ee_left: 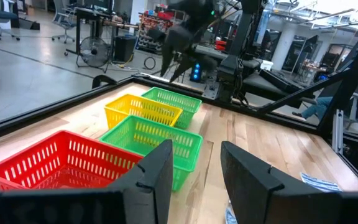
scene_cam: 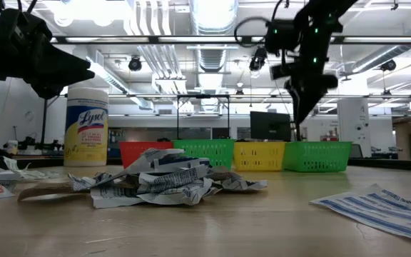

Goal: Pick & Place First Aid Supplies
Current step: Put the blue bandage into the right green basket

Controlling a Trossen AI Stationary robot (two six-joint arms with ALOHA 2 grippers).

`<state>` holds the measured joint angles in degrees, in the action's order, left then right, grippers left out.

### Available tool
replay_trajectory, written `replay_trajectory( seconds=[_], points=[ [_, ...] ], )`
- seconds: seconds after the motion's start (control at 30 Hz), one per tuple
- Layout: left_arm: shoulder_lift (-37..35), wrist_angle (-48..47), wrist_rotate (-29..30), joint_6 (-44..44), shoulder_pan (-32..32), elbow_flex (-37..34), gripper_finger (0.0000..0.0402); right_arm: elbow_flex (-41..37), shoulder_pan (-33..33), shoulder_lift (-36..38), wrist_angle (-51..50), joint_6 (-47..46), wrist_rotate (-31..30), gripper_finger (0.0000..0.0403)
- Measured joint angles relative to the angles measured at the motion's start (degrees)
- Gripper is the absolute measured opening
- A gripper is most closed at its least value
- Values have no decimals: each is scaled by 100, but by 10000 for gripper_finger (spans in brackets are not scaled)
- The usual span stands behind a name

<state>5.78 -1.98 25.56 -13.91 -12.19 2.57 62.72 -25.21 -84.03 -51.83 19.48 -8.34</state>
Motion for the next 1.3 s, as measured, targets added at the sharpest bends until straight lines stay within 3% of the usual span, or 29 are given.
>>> replay_trajectory(
  seconds=[0.23, 0.7, 0.93, 1.3],
  points=[
    [-1, 0, 0, 2, -1, 0, 131, 439, 605, 351, -206, -370, 1303, 125],
    [-1, 0, 0, 0, 0, 0, 131, 444, 3291, 680, 77, -1661, 1347, 103],
    [0, -3, 0, 0, 0, 0, 131, 439, 4344, 200, 692, -2136, 1327, 92],
    [0, -3, 0, 0, -1, 0, 131, 994, 4797, -1219, 792, -2405, 1314, 111]
  ],
)
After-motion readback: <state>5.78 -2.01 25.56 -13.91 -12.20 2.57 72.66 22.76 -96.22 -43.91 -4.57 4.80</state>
